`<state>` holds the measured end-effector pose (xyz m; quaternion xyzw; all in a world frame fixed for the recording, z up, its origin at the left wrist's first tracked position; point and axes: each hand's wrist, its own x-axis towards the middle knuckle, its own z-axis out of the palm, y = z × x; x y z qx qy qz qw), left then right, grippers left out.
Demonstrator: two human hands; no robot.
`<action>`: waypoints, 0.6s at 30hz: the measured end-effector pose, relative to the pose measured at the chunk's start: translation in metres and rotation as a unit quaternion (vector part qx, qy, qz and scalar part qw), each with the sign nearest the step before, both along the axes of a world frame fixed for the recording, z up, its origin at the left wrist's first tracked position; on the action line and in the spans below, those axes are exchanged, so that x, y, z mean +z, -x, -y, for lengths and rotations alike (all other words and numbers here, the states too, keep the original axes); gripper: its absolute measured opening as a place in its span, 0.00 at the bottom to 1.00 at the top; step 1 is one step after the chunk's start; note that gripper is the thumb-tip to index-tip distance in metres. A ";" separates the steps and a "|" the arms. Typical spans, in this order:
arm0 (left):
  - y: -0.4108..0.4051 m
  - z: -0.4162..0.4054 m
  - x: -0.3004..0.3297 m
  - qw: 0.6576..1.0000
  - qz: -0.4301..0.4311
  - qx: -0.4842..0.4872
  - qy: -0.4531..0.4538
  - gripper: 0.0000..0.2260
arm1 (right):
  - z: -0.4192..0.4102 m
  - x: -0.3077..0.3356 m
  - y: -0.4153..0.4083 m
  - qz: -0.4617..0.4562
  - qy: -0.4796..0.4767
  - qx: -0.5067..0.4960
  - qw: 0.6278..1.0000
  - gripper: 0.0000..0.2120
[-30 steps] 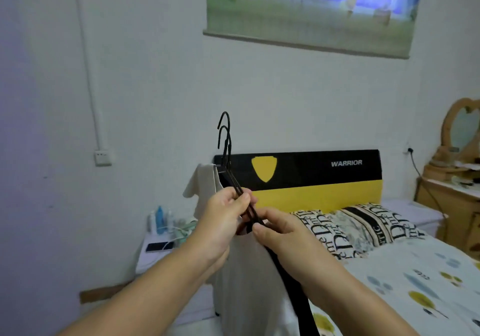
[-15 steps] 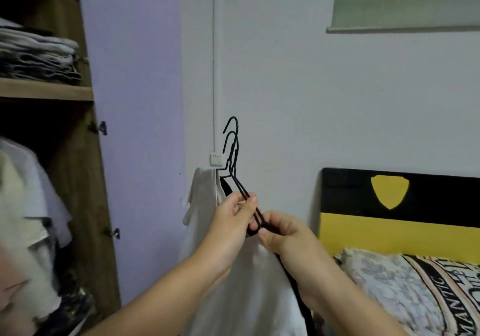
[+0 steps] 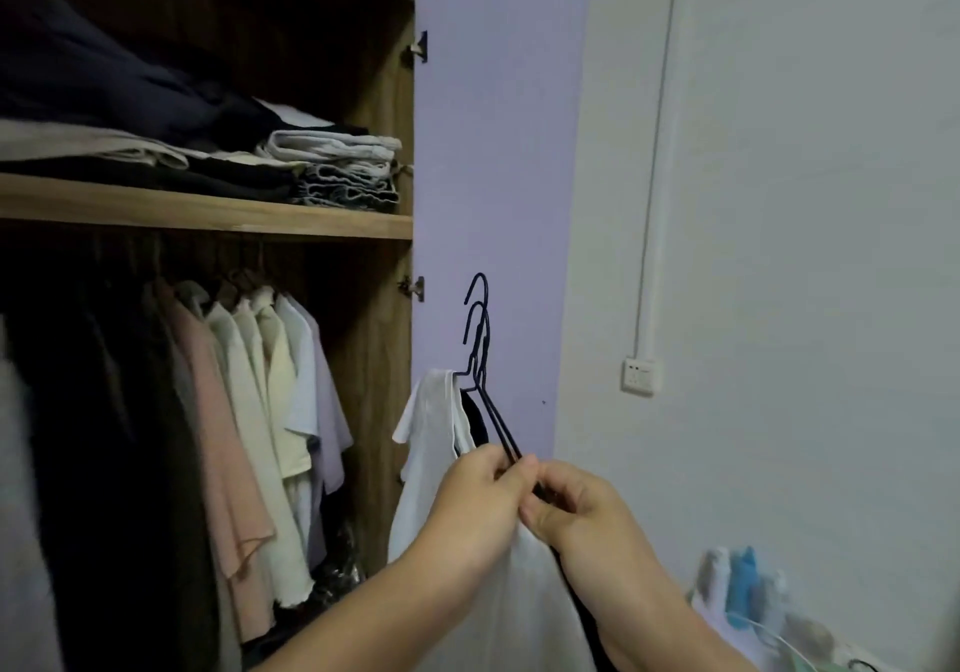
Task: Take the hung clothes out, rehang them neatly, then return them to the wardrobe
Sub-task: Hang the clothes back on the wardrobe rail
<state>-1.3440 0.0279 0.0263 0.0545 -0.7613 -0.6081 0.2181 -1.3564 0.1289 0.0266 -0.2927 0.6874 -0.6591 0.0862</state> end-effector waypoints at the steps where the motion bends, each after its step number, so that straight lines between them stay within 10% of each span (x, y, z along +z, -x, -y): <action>1: 0.008 0.006 0.000 1.000 0.000 0.016 -0.004 0.08 | 0.007 0.000 0.011 -0.002 -0.009 0.009 1.000 0.12; 18: 0.159 0.157 0.007 0.993 -0.005 0.056 -0.106 0.11 | 0.171 0.002 0.184 -0.011 -0.028 0.052 0.998 0.15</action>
